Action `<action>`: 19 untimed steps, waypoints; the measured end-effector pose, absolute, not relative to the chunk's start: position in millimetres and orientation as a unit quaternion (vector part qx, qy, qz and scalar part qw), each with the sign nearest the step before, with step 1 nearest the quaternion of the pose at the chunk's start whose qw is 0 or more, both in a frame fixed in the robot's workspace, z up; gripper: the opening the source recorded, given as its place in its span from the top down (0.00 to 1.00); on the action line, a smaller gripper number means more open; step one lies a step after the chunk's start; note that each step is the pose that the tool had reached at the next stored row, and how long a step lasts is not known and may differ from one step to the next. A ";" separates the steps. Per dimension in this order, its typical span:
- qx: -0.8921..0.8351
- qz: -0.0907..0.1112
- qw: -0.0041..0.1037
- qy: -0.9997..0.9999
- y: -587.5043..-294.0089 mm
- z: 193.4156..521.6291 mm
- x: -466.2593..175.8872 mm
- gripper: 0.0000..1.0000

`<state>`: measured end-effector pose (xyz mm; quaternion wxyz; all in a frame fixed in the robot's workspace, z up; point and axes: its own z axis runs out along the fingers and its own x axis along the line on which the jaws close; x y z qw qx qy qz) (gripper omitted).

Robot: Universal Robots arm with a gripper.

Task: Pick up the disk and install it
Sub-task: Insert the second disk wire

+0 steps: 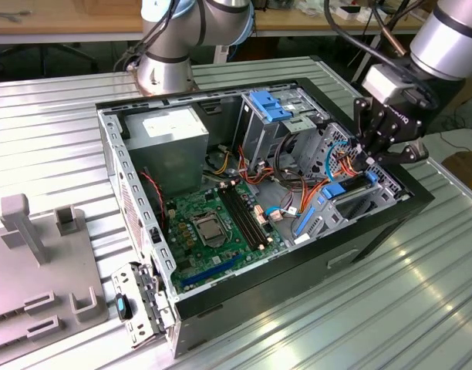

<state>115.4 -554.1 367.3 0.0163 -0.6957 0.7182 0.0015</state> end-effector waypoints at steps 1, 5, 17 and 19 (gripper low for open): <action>-0.696 0.002 0.016 0.718 -554.1 369.8 115.4 0.89; -0.696 0.001 0.016 0.718 -553.4 382.8 115.4 0.89; -0.696 -0.031 -0.015 0.717 -532.7 397.9 115.5 0.89; -0.696 -0.031 -0.015 0.718 -525.2 398.0 115.4 0.89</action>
